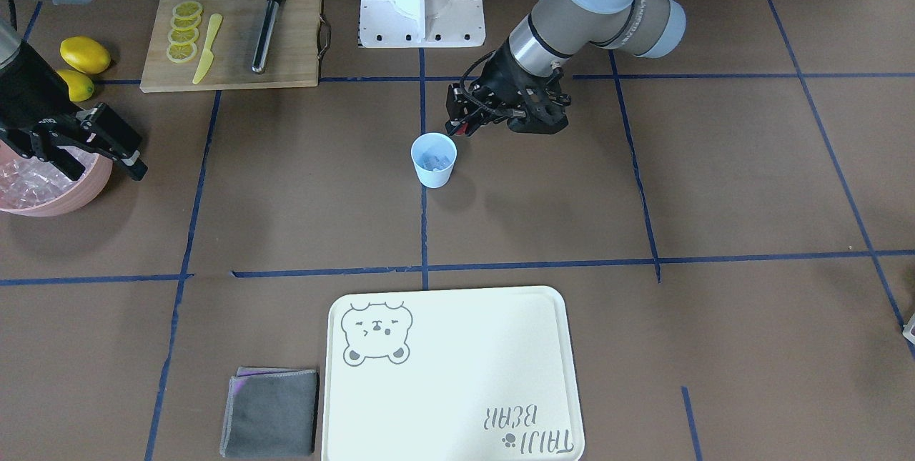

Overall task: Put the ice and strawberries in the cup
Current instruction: 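Carry the strawberry with the left gripper over the blue cup and release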

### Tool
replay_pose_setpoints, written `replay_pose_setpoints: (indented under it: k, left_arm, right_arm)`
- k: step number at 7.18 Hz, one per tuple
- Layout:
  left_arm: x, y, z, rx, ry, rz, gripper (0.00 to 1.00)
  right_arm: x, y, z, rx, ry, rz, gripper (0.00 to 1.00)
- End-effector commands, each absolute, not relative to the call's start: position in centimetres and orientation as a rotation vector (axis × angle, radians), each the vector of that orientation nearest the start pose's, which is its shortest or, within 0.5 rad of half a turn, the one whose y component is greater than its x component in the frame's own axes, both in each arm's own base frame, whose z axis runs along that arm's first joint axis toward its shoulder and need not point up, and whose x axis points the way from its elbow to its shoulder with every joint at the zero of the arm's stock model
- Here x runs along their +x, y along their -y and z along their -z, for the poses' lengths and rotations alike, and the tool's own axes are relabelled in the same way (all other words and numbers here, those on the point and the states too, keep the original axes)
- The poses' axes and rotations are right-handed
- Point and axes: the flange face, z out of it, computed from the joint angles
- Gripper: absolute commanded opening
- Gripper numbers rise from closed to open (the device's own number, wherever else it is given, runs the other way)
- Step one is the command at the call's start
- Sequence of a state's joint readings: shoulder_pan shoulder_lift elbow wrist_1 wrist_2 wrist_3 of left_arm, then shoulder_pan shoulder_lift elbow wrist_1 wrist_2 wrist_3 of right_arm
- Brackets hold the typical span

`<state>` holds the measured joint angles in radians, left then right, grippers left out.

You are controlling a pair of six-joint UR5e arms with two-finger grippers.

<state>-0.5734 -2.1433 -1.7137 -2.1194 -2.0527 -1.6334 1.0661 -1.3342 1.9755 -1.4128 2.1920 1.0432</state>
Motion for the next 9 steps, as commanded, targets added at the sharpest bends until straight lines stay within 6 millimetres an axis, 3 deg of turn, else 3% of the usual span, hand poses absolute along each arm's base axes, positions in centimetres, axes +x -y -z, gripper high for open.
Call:
replay_pose_setpoints:
  k: [1, 3, 4, 5, 6, 7, 8, 9]
  left_arm:
    - [51.4, 41.0, -18.7, -0.074, -1.298, 0.231, 0.09]
    - [51.4, 41.1, -18.8, -0.041, -1.297, 0.194, 0.29]
    - [51.4, 41.1, -18.7, -0.038, -1.298, 0.192, 0.32]
    - [51.4, 41.3, -18.8, -0.019, -1.296, 0.207, 0.44]
    - [51.4, 41.4, -18.8, -0.016, -1.294, 0.21, 0.64]
    - [51.4, 41.4, -18.8, -0.014, -1.294, 0.207, 0.75]
    - [51.2, 41.5, -18.8, -0.012, -1.294, 0.21, 0.76]
    - [49.2, 43.1, -18.8, 0.01, -1.3, 0.232, 0.77]
  right_arm:
    - [-19.4, 50.7, -32.1, 0.15, 0.965, -0.245, 0.99]
    - [-19.4, 50.7, -32.1, 0.148, 0.965, -0.245, 0.99]
    - [-19.4, 50.7, -32.2, 0.149, 0.964, -0.245, 0.99]
    - [-19.4, 50.7, -32.1, 0.148, 0.965, -0.245, 0.99]
    - [-19.4, 50.7, -32.2, 0.147, 0.964, -0.245, 0.99]
    - [-19.4, 50.7, -32.2, 0.147, 0.964, -0.245, 0.99]
    - [-19.4, 50.7, -32.2, 0.146, 0.964, -0.247, 0.99]
    - [-18.9, 50.3, -32.6, 0.143, 0.961, -0.251, 0.99]
